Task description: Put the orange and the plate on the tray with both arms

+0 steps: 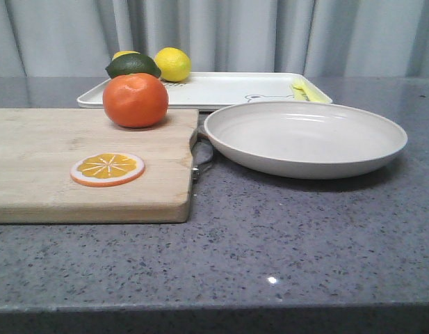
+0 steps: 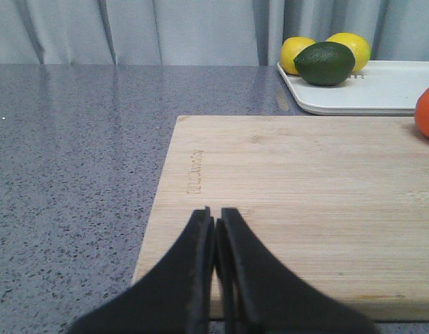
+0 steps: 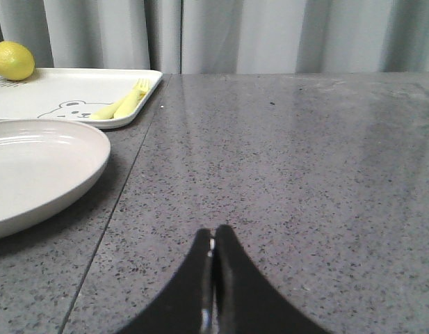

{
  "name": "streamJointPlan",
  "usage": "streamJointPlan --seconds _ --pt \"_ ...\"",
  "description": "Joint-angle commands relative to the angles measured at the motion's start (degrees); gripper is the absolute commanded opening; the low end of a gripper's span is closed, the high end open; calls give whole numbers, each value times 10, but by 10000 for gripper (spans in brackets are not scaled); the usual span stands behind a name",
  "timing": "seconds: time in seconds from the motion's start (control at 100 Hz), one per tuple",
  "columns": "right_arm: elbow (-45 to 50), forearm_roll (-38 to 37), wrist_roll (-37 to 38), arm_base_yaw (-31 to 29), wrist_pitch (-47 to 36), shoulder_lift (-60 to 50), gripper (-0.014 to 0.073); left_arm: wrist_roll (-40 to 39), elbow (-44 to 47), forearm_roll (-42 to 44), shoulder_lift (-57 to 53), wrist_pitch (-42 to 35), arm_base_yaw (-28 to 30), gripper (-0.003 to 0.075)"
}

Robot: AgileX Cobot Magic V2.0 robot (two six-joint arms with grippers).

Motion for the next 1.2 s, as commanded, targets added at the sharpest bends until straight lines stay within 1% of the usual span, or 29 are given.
streamJointPlan --seconds 0.0,0.19,0.35,0.43,0.56,0.96,1.11,1.19 --pt "-14 -1 -7 -5 -53 -8 -67 -4 4 -4 -19 -48 0 -20" --pt "-14 -1 -7 -5 -60 -8 -67 -4 4 -5 -19 -112 0 -20" --pt "-25 -3 -7 -5 -53 -3 -67 -4 -13 -5 -11 -109 0 -20" --pt "-45 -18 -7 -5 -37 7 -67 -4 -34 -5 6 -104 0 -20" --pt "-81 -45 -7 -5 -19 47 -67 -4 -73 -4 56 -104 0 -20" --pt "-205 -40 -6 -5 -12 193 -67 -4 -230 -4 247 -104 0 -20" --pt "-253 -25 -6 -5 30 245 -67 -4 -266 -4 306 -107 0 -20" --pt "-266 -25 -6 -5 35 263 -67 -4 -270 -4 320 -109 0 -20"
